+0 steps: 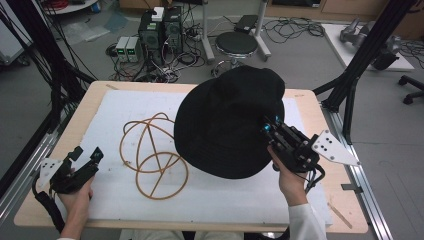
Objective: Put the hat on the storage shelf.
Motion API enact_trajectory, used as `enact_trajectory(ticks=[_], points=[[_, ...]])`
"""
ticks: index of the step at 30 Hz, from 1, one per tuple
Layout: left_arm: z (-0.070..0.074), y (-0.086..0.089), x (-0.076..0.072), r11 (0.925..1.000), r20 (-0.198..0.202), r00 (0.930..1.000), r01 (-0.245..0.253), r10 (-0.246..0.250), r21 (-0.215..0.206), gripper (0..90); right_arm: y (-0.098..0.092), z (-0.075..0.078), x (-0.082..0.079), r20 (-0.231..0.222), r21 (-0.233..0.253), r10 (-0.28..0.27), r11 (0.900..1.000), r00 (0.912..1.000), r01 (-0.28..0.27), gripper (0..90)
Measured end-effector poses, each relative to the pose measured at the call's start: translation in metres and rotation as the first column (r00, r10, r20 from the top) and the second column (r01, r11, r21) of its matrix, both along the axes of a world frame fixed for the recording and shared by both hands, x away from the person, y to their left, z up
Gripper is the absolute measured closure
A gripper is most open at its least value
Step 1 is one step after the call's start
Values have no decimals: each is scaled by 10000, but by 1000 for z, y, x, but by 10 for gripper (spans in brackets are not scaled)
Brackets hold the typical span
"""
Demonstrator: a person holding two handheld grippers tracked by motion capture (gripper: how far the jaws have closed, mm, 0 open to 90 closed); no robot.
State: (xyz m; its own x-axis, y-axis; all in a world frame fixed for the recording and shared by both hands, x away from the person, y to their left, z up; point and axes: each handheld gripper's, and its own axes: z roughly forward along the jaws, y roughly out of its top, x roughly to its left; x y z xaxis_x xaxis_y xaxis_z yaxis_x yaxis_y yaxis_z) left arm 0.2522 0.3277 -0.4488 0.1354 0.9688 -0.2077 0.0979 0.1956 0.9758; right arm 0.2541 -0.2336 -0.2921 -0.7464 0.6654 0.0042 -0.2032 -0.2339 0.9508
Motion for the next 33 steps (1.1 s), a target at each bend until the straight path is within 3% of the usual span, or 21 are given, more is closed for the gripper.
enact_trajectory(ticks=[14, 33], points=[[0, -1, -1, 10000, -17, 10000, 83, -83, -4, 287, 46, 21, 9, 331, 78, 874, 9961, 9956, -877, 862], [0, -1, 0, 9999, 15, 10000, 95, -95, -77, 288, 87, 30, 22, 91, 119, 1668, 9859, 9859, -1669, 862]])
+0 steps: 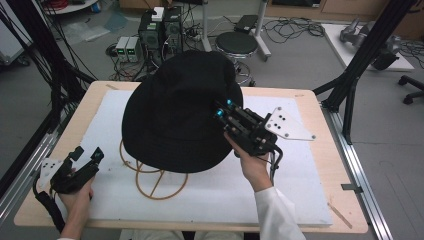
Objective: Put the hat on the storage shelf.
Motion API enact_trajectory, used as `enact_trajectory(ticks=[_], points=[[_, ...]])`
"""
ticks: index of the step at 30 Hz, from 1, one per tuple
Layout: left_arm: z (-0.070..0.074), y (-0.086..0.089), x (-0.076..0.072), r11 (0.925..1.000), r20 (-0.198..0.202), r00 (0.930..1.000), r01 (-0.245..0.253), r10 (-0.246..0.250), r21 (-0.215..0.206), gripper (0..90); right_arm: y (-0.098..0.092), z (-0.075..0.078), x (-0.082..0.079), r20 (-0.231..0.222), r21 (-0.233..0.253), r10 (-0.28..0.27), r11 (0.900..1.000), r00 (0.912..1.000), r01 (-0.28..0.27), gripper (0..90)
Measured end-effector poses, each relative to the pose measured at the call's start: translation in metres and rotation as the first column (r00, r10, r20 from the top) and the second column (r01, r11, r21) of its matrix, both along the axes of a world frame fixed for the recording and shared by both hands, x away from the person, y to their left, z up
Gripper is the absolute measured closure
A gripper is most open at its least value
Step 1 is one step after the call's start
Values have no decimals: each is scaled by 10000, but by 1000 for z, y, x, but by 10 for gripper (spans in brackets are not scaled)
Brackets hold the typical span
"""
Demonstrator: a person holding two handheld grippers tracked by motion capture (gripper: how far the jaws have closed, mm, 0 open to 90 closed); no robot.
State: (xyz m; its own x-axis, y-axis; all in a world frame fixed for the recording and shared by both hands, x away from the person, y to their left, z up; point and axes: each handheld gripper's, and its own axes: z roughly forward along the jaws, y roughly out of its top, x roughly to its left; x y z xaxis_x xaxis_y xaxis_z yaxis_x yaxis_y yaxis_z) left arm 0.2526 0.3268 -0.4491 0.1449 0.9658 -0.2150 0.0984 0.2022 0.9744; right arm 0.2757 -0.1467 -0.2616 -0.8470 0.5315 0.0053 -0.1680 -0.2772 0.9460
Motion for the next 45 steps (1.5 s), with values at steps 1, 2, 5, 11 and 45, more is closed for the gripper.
enact_trajectory(ticks=[1, 2, 5, 11, 45], points=[[0, 0, 0, 10000, -7, 10000, -12, 12, -1, 288, 8, 1, 2, 48, -122, 149, 9998, 9999, -149, 862], [0, 0, 0, 10000, -6, 10000, -3, 3, 1, 288, 11, 1, 2, 62, -144, 198, 9997, 9998, -197, 862], [0, 1, 1, 10000, 1, 10000, -12, 12, -70, 288, 21, 2, 3, 13, -241, 338, 9991, 9994, -338, 862], [0, 2, 1, 10000, 2, 10000, -37, 37, -74, 288, 37, 6, 7, -86, -347, 572, 9977, 9983, -575, 862], [1, 3, 0, 10000, 98, 9999, -56, 56, 16, 288, 72, -39, 11, -1532, -1628, 1508, 9709, 9766, -1754, 857]])
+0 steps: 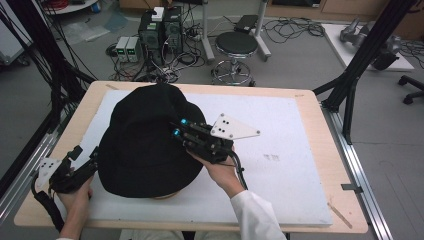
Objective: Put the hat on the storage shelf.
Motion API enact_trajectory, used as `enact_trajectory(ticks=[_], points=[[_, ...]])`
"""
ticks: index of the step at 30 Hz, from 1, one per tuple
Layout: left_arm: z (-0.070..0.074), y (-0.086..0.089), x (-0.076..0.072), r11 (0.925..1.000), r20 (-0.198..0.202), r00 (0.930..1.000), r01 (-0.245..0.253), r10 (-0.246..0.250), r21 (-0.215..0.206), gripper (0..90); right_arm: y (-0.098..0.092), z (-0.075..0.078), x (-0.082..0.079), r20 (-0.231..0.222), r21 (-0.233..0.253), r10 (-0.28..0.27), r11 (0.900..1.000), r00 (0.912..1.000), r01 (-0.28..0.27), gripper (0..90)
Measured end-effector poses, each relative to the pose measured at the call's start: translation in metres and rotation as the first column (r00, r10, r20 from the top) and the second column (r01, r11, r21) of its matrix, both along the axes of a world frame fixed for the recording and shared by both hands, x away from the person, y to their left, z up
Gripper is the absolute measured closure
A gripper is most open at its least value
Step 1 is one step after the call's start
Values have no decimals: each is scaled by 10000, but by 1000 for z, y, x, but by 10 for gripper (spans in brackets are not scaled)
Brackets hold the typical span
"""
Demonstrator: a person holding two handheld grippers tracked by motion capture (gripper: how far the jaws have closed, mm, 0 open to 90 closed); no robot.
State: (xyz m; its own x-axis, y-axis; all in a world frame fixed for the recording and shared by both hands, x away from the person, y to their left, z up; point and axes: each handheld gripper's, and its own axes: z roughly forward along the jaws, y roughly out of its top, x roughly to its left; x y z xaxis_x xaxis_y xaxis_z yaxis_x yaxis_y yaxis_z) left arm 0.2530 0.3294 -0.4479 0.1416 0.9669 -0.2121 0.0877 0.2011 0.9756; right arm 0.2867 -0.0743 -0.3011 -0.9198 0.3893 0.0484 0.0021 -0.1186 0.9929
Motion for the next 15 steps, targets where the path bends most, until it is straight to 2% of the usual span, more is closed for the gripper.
enact_trajectory(ticks=[15], points=[[1, 0, -1, 10000, 17, 10000, -25, 24, 25, 288, -2, -10, -1, -136, 94, 131, 9999, 9998, -130, 845]])
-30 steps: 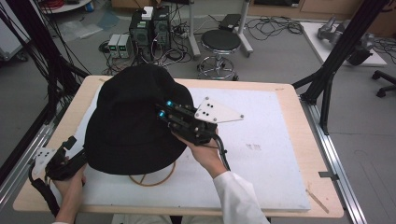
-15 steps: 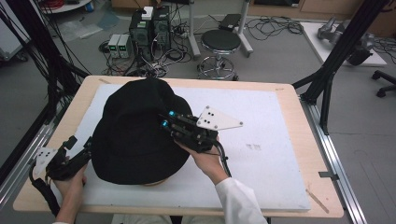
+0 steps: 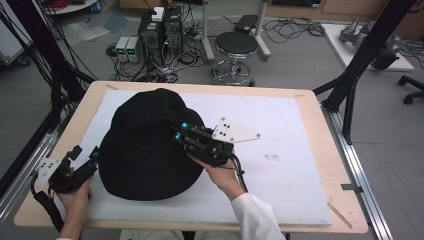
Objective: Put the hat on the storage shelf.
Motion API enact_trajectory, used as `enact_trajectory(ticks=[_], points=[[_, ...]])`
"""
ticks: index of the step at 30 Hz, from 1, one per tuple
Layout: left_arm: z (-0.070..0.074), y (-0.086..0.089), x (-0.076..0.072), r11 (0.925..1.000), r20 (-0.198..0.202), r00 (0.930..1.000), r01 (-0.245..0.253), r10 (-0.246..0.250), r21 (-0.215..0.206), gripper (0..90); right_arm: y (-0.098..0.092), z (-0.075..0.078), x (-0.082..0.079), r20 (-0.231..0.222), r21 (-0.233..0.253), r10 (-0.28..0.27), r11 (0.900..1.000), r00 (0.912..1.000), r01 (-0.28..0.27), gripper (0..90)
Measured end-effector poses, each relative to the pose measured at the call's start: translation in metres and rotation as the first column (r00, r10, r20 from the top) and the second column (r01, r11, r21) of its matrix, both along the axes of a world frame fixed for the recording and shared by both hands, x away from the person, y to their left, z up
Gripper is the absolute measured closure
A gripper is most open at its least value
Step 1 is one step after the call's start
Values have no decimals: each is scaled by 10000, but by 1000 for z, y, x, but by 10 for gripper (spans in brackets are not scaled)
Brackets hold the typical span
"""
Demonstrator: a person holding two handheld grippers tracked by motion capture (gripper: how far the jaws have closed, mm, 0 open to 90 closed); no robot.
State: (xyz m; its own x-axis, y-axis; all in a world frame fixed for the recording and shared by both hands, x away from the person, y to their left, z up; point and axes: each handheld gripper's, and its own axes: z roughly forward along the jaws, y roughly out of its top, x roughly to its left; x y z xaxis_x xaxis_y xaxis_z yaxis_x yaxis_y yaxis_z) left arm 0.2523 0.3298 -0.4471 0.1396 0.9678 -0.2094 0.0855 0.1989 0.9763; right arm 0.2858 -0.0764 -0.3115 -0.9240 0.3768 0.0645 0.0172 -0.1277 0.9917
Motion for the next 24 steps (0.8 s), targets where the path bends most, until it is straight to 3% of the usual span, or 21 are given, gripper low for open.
enact_trajectory(ticks=[6, 19, 24], points=[[0, 0, 0, 10000, 2, 10000, 1, -1, -3, 288, -1, 0, 0, -56, 70, 61, 10000, 10000, -61, 821], [0, 0, 0, 10000, 41, 10000, 63, -63, -42, 288, -11, 0, 0, -113, 372, 257, 9990, 9996, -253, 635], [1, 1, -1, 10000, 78, 10000, 46, -46, -73, 287, -23, 1, -1, -94, 470, -222, 9986, 9997, 226, 524]])
